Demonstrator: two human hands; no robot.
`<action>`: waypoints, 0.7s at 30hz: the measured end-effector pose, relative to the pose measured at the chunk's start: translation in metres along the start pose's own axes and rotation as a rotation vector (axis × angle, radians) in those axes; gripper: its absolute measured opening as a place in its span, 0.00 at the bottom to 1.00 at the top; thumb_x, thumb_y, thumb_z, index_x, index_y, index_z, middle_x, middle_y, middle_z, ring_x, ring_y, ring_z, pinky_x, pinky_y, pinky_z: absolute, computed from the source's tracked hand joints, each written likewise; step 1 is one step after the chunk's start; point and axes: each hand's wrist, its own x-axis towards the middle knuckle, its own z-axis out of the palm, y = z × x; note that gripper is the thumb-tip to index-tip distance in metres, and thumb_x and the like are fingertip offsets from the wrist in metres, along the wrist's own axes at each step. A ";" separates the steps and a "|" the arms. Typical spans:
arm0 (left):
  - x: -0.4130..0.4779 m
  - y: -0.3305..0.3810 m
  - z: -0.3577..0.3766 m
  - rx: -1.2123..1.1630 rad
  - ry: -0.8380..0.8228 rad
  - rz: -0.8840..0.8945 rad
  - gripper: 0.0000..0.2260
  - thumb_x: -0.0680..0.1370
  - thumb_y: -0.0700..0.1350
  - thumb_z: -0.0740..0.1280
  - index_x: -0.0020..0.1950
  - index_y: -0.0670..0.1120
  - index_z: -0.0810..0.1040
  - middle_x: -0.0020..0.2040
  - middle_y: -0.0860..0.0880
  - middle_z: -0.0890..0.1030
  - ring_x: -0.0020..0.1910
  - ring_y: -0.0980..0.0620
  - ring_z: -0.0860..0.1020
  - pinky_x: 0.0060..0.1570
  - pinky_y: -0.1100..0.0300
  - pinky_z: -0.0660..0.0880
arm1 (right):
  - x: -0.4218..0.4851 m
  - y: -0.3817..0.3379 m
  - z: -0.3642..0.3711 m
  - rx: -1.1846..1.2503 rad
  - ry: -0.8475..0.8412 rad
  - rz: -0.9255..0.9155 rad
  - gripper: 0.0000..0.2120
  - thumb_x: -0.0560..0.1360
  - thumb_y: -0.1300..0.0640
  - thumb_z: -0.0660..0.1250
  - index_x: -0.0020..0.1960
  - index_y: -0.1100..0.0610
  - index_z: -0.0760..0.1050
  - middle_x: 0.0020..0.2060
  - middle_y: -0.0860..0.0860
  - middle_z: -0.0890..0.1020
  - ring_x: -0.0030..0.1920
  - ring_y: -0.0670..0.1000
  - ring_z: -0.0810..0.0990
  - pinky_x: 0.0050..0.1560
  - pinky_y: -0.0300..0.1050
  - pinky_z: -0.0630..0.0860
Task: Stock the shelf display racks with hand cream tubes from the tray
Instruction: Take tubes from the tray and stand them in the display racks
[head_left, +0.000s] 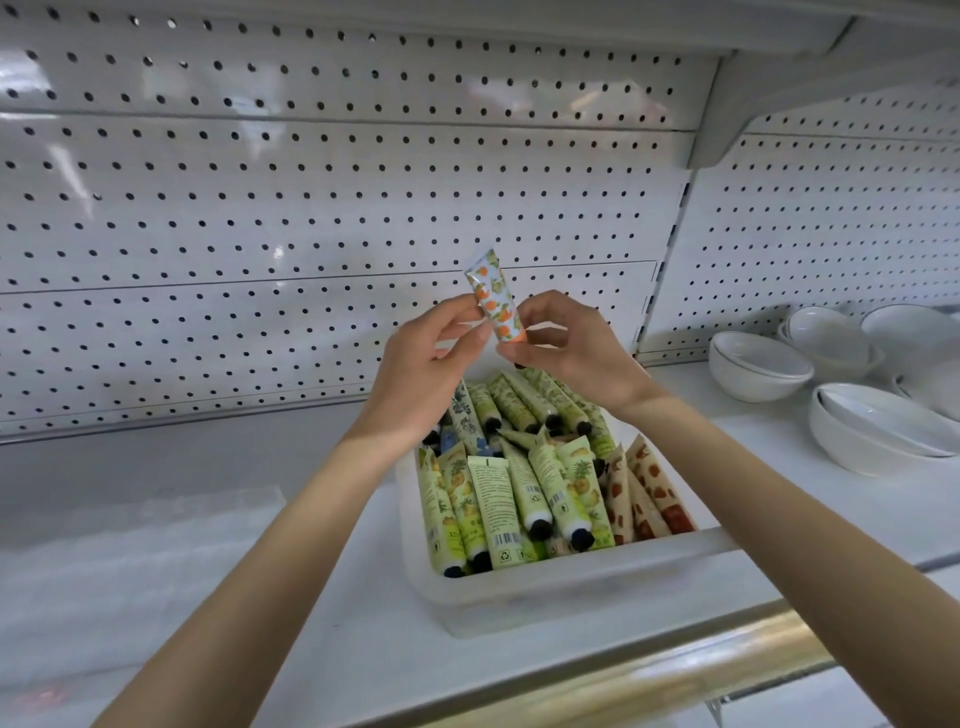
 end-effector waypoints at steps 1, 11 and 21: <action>0.000 0.000 0.001 -0.009 0.004 0.006 0.12 0.79 0.45 0.63 0.61 0.48 0.75 0.52 0.60 0.78 0.55 0.62 0.75 0.54 0.70 0.70 | -0.001 -0.001 0.000 -0.008 -0.014 -0.012 0.14 0.67 0.46 0.74 0.49 0.49 0.75 0.47 0.42 0.81 0.48 0.45 0.83 0.53 0.52 0.78; -0.002 -0.003 0.008 -0.106 0.136 0.061 0.03 0.78 0.45 0.65 0.50 0.49 0.77 0.45 0.59 0.80 0.44 0.65 0.78 0.48 0.69 0.73 | -0.005 -0.016 0.012 0.136 -0.055 -0.111 0.13 0.69 0.62 0.74 0.49 0.64 0.73 0.48 0.61 0.79 0.45 0.48 0.81 0.44 0.37 0.78; -0.004 -0.019 -0.008 -0.099 0.178 0.027 0.04 0.79 0.44 0.63 0.50 0.49 0.77 0.44 0.59 0.79 0.42 0.67 0.76 0.48 0.70 0.72 | 0.003 0.013 -0.001 -0.574 -0.378 0.097 0.11 0.78 0.54 0.62 0.53 0.61 0.76 0.48 0.51 0.80 0.46 0.48 0.77 0.44 0.32 0.70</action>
